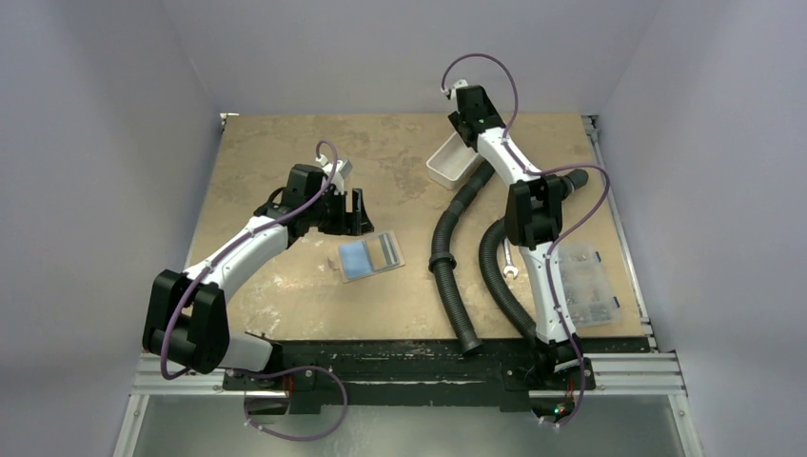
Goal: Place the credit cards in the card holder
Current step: Pick up the credit card from the storage box.
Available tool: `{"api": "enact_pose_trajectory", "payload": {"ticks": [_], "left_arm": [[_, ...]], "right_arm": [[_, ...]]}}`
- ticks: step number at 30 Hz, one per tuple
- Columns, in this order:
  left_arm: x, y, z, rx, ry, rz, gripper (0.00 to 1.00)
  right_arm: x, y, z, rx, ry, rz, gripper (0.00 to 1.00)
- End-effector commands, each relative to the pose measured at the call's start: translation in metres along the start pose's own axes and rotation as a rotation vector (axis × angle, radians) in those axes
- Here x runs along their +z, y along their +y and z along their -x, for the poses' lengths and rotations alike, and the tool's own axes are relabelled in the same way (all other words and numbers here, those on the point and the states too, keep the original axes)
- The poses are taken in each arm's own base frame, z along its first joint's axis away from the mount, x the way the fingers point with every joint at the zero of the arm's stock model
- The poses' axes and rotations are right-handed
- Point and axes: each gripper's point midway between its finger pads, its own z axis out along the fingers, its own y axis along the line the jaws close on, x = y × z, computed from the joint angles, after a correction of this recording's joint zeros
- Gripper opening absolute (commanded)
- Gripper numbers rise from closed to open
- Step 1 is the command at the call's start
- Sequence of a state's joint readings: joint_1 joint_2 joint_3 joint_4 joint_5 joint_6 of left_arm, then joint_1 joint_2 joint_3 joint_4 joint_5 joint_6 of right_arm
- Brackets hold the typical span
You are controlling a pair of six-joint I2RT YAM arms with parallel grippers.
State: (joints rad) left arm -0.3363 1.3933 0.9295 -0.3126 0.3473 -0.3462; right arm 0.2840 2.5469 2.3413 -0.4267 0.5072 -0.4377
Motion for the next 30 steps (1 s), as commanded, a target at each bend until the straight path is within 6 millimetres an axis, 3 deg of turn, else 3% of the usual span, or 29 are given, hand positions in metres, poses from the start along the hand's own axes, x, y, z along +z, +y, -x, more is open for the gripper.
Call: {"api": "enact_pose_trajectory", "payload": {"ticks": [1,9,18,23,30], "left_arm": [[0.000,-0.001,0.004,0.034,-0.015,-0.013,0.73],[0.001,-0.001,0.004,0.034,-0.015,-0.013,0.73],[0.001,0.000,0.004,0.032,-0.016,-0.010,0.73],[0.001,0.000,0.004,0.032,-0.015,-0.008,0.73],[0.001,0.000,0.003,0.032,-0.016,-0.010,0.73]], "right_arm": [[-0.004,-0.019,0.026,0.035,-0.071,-0.044,0.69],[0.007,-0.012,0.021,0.028,-0.063,-0.034,0.70],[0.014,-0.008,0.016,0.026,-0.051,-0.036,0.65],[0.012,-0.019,0.017,0.039,-0.050,-0.079,0.58],[0.008,-0.030,0.023,0.055,-0.061,-0.093,0.41]]}}
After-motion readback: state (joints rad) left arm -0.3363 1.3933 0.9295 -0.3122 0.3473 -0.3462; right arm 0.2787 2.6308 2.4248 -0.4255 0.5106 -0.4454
